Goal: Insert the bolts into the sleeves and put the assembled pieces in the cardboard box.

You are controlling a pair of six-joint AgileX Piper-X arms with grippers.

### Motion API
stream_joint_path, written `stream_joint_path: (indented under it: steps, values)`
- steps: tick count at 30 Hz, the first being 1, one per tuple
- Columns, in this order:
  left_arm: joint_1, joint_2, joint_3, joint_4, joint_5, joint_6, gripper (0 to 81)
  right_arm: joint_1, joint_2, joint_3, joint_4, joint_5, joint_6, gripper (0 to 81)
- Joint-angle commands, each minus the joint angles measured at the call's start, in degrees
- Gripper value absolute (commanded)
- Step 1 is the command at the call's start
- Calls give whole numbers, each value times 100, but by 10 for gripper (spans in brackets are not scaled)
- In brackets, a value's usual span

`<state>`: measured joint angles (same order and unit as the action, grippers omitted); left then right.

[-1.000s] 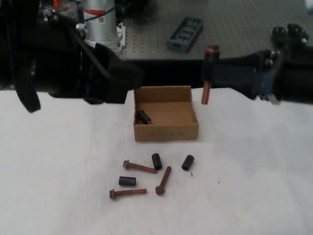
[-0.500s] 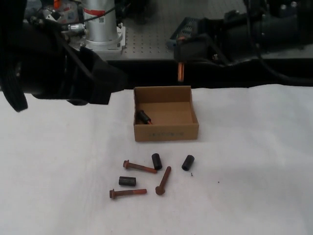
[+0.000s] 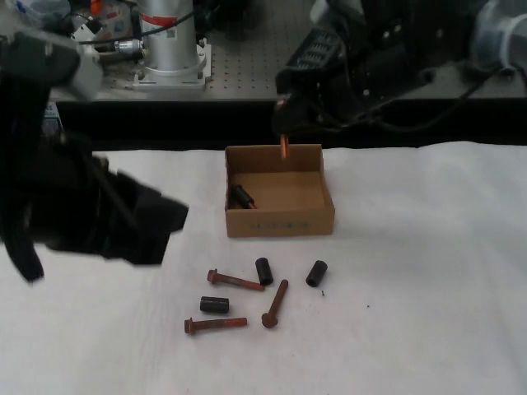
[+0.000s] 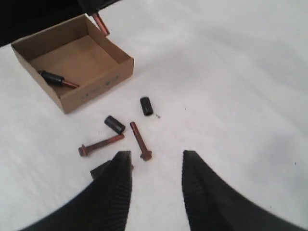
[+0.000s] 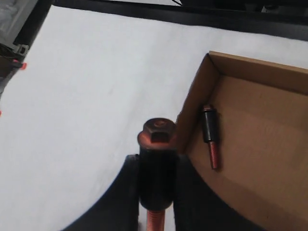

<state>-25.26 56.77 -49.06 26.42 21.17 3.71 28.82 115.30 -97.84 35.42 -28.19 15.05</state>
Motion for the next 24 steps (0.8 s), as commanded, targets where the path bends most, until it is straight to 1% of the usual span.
stream_joint_path:
  steps: [1,6,13,18,24]
  values:
    - [13,-228,325,-460,46,-133,260,-28,470,-504,38,42,-127,29]
    - [13,-467,596,-586,46,-164,260,-28,1152,-1119,38,56,-225,29]
    - [13,-522,601,-506,46,-164,260,-3,1951,-1704,115,56,-225,29]
    - [13,-522,601,-362,46,-164,260,-3,2305,-1868,285,66,-492,29]
    - [13,-522,601,-212,46,-66,260,-3,2495,-1867,475,77,-569,29]
